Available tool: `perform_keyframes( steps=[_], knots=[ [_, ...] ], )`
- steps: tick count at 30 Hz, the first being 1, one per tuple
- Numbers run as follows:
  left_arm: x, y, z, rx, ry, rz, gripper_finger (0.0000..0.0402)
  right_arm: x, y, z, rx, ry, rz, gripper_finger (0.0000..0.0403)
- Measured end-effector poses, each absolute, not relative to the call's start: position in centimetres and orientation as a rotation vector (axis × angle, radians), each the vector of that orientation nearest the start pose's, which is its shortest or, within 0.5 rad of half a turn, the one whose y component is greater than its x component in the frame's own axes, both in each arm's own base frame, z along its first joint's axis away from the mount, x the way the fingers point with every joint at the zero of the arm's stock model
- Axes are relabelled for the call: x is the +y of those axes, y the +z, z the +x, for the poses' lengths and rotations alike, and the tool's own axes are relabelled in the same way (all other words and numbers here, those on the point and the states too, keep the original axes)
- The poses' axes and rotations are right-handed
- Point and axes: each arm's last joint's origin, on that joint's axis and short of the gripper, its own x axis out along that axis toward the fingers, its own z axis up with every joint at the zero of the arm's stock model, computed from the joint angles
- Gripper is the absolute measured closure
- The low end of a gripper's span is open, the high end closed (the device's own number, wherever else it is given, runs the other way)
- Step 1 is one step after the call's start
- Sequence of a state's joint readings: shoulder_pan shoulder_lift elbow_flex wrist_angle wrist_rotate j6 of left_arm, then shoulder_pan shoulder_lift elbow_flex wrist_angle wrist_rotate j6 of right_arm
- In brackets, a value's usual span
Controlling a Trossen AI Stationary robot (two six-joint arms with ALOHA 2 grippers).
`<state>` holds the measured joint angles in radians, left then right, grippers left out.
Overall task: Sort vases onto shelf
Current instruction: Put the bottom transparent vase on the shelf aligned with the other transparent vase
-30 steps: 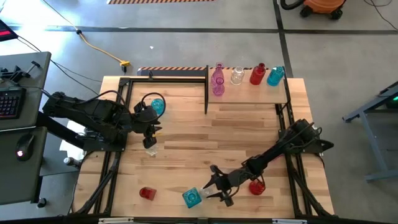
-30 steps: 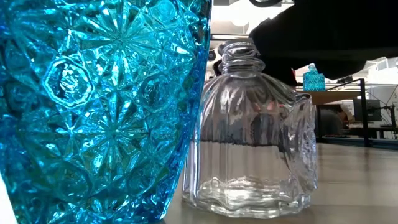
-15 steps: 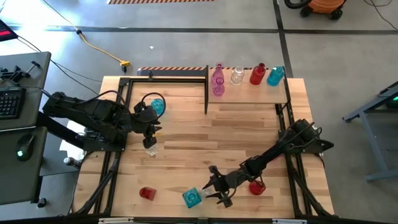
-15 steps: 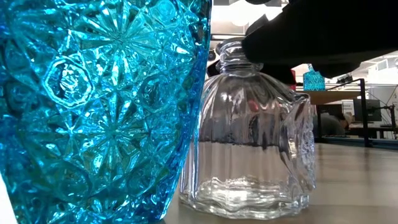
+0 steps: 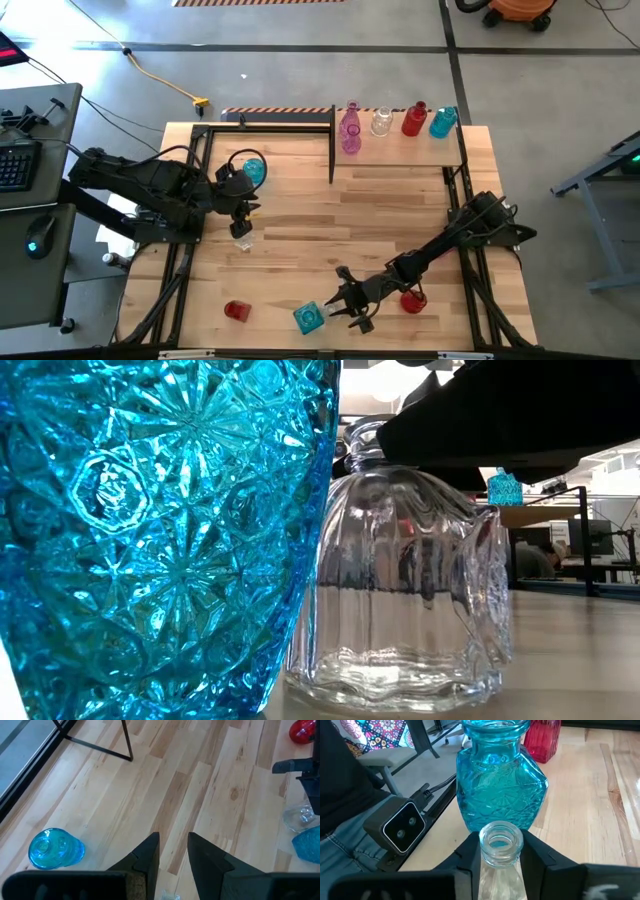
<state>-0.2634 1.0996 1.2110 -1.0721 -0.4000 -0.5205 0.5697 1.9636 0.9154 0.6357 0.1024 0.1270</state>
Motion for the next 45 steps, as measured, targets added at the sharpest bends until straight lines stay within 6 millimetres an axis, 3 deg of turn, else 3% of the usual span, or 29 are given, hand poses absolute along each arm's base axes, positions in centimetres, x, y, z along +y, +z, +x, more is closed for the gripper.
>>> perform_keyframes(
  steps=[11, 22, 31, 45],
  knots=[
    [-3.9, 34.8, 18.7, 0.844, 0.354, -0.17, 0.0312, 20.2, 13.2, 32.2, 0.445, 0.409, -0.042, 0.0329],
    [-3.9, 34.8, 18.7, 0.846, 0.352, -0.165, 0.0312, 19.4, 15.3, 31.7, 0.452, 0.34, -0.131, 0.0329],
    [-3.9, 34.8, 18.7, 0.849, 0.343, -0.146, 0.0312, 17.0, 17.5, 31.2, 0.523, 0.245, -0.169, 0.0329],
    [-3.9, 34.8, 18.7, 0.852, 0.343, -0.144, 0.0312, 12.5, 22.9, 29.5, 0.531, 0.138, -0.232, 0.0329]
  ],
)
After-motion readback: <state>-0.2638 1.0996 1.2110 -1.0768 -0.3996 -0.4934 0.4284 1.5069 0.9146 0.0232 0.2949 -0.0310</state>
